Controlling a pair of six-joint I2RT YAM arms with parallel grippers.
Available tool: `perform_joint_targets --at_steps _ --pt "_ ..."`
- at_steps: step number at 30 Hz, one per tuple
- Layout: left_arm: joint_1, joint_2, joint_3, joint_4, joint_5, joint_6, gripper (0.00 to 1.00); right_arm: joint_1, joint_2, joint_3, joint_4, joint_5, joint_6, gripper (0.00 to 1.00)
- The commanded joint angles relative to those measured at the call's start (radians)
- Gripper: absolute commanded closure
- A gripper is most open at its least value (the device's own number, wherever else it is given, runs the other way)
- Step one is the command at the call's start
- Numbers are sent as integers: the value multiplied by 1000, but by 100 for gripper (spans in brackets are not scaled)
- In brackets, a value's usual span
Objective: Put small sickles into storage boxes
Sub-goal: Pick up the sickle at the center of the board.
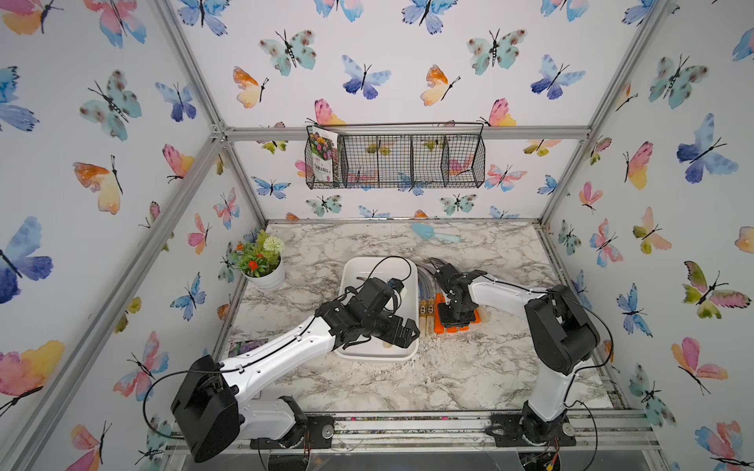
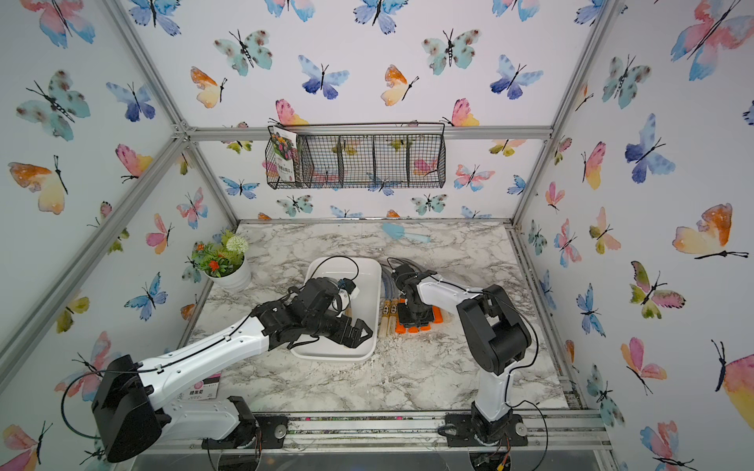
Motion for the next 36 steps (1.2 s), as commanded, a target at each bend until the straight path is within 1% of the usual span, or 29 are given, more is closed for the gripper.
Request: perform_joint_targets --at_steps 1,5,22,36 --pt "6 -3 -7 2 1 1 2 -5 18 -28 6 5 -4 88" --pt "6 -4 -3 2 -6 1 2 -7 1 9 -31 30 -5 92" --pt "8 2 120 -73 -64 43 2 -17 -71 172 -190 69 -1 92" --pt "10 -14 141 -93 -92 33 2 -17 -100 225 -250 37 10 92"
